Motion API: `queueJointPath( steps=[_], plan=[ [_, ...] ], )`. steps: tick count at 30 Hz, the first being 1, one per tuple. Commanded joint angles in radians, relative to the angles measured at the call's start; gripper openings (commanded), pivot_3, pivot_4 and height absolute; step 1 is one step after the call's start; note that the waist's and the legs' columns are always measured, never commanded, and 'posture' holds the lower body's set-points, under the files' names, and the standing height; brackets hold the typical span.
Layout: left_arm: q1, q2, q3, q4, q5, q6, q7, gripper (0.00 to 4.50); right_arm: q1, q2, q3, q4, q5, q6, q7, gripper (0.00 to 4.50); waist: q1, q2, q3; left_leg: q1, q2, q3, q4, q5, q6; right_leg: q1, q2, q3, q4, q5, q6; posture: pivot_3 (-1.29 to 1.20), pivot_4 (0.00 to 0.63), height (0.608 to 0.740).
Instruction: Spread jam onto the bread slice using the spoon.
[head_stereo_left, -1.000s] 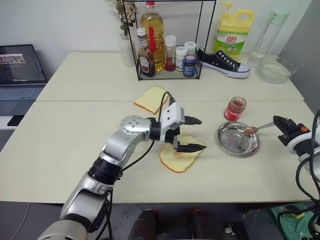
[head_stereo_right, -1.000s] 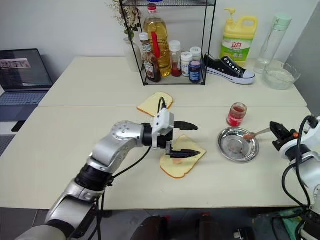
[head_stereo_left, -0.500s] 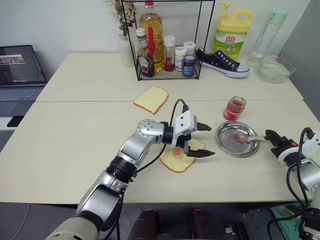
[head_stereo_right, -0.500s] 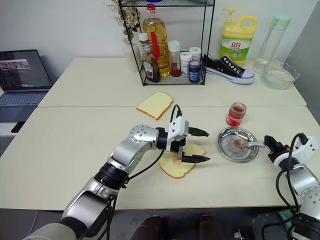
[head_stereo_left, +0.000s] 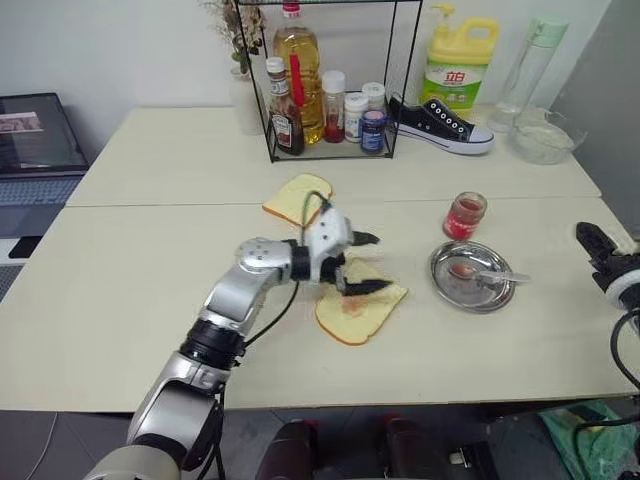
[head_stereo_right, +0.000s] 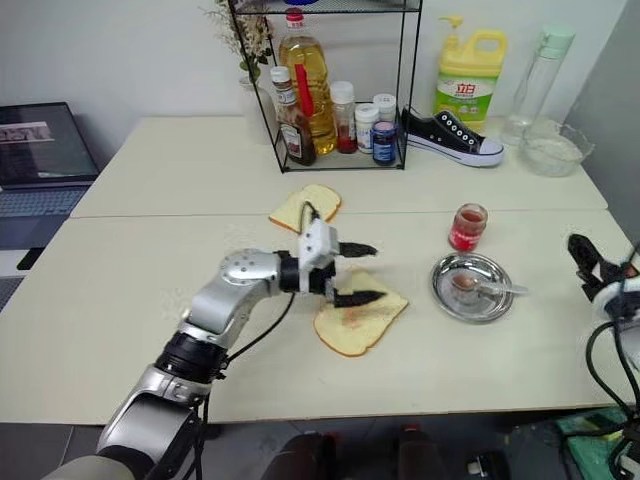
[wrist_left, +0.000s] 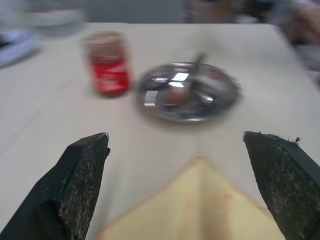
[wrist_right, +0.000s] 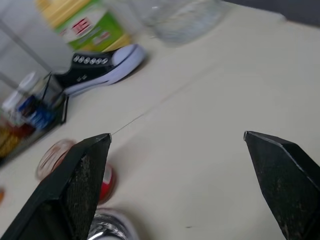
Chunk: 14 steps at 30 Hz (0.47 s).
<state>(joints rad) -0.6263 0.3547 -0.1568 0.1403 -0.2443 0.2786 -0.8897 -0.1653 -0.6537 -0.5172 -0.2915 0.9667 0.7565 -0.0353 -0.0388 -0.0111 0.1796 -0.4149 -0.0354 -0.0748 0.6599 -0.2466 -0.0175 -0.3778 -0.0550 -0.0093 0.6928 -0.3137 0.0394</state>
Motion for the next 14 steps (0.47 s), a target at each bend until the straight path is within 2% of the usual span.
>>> queueJointPath(
  steps=[1, 5, 9, 14],
  plan=[
    [0.053, 0.024, 0.119, -0.066, 0.051, 0.016, 0.200, 4.50, 0.009, 0.007, 0.245, -0.150, -0.221, -0.075, 0.038, 4.46, 0.002, 0.000, 0.000, 0.000, 0.001, -0.001, 0.000, 0.000, 0.000, 0.000, 0.000, -0.001, 0.000, 0.000, 0.000, 0.00, 0.150, 0.740],
    [0.168, 0.054, 0.178, -0.122, 0.119, 0.028, 0.349, 4.50, 0.031, 0.076, 0.397, -0.181, -0.417, -0.186, 0.037, 4.46, 0.012, 0.000, 0.000, -0.001, -0.001, 0.000, -0.001, 0.000, 0.000, -0.001, 0.000, 0.000, 0.000, 0.000, 0.000, 0.00, 0.150, 0.740],
    [0.292, 0.042, 0.231, -0.207, 0.130, 0.043, 0.449, 4.50, 0.082, 0.171, 0.432, -0.178, -0.507, -0.254, 0.029, 4.46, 0.036, -0.001, 0.000, -0.002, -0.005, 0.000, 0.002, 0.000, -0.001, -0.001, -0.004, 0.000, -0.001, 0.001, 0.002, 0.00, 0.150, 0.740],
    [0.428, 0.009, 0.274, -0.303, 0.118, 0.068, 0.524, 4.50, 0.167, 0.266, 0.460, -0.221, -0.565, -0.258, 0.023, 4.46, 0.042, -0.001, 0.000, -0.001, -0.005, 0.000, 0.001, 0.000, -0.001, 0.001, -0.004, 0.000, -0.003, 0.002, 0.003, 0.00, 0.150, 0.740]
  ],
)
